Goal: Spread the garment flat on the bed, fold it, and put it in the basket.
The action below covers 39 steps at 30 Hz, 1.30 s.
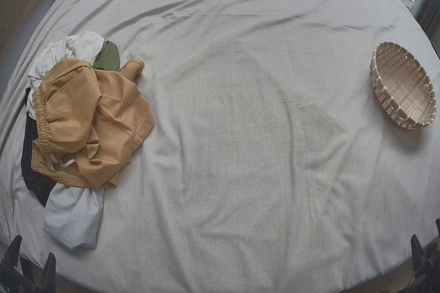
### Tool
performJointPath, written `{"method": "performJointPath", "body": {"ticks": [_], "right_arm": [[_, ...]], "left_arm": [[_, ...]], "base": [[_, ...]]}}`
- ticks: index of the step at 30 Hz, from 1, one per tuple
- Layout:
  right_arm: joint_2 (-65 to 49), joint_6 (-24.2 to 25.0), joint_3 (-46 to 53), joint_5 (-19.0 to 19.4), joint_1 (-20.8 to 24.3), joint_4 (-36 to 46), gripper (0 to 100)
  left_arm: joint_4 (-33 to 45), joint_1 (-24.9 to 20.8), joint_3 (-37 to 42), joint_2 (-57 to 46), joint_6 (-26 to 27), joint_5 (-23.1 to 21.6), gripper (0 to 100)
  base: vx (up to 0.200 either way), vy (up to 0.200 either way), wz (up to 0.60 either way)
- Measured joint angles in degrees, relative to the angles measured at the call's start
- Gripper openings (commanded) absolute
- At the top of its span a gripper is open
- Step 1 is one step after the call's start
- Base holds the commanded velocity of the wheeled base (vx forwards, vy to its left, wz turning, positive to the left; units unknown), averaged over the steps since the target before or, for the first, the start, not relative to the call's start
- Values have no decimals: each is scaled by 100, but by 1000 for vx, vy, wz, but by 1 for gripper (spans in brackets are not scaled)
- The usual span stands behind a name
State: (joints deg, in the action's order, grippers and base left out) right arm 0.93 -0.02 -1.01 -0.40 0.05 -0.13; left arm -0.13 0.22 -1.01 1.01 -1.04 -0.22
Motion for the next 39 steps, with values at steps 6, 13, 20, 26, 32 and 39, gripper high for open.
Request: {"method": "performJointPath", "body": {"ticks": [6,13,20,26,32,39], "right_arm": [[0,-2,0,5,5,0,100],[0,-5,0,7,5,0,100],[0,-13,0,7,2,-2,100],[0,-13,0,7,5,-2,100],[0,-13,0,7,2,-2,100],[0,-11,0,7,5,-2,100]], "left_arm": [[-20,-1,-149,6,0,24,100],[207,-68,-1196,513,-649,-328,100],[-40,-129,-1825,1657,-1801,-686,100],[-813,-77,-2305,3046,-2675,-805,100],[-1324,558,-2677,4201,-3009,-1182,100],[-1946,1946,-2881,5263,-3126,-2260,100]], "base": [[0,0,0],[0,0,0],[0,0,0],[0,0,0],[0,0,0],[0,0,0]]}}
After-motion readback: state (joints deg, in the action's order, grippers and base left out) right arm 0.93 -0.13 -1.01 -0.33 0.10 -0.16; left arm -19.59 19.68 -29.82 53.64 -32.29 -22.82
